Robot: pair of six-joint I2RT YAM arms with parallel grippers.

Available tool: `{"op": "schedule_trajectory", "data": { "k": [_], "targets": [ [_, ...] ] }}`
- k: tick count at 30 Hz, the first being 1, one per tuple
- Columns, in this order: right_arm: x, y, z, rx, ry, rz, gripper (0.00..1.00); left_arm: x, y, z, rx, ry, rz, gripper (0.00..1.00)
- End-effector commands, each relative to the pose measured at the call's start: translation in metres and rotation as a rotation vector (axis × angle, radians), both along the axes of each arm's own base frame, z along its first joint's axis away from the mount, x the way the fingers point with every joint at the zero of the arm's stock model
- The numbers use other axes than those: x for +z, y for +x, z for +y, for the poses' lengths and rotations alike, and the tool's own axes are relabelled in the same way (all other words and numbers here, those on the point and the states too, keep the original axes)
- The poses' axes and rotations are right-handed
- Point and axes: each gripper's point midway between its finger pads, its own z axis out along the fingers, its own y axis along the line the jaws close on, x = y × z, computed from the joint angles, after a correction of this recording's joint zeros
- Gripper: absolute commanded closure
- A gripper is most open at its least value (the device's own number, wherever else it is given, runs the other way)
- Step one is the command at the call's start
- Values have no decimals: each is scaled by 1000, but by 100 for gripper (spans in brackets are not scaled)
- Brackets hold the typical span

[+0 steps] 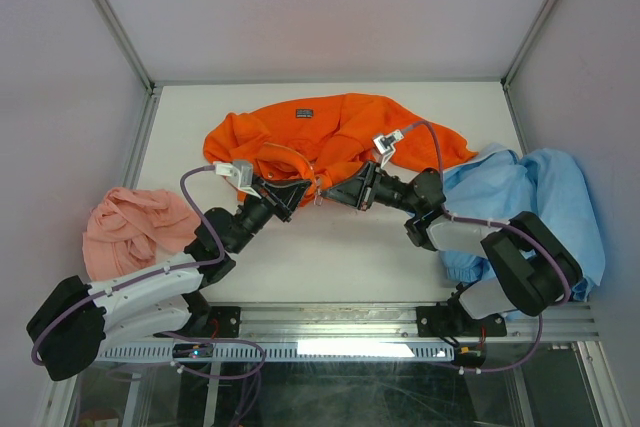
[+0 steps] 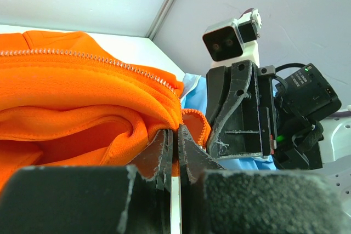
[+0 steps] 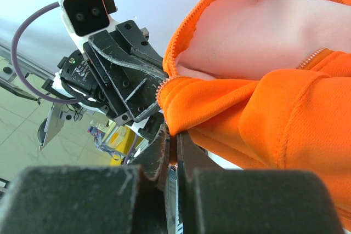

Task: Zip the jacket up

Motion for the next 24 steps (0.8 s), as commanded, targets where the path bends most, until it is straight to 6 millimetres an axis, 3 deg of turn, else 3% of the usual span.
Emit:
{"op": "schedule_trajectory", "data": {
  "k": [1,13,24],
  "targets": [
    [19,-11,0,31,56,-82,100,46,-8,0,-23,-111,-100,100],
    [19,-7,0,9,64,-73,100,45,-11,2,-29,-115,-99,100],
    [31,-6,0,11,96,-88,100,34,-13,0,-45,-94,-77,100]
  ]
}}
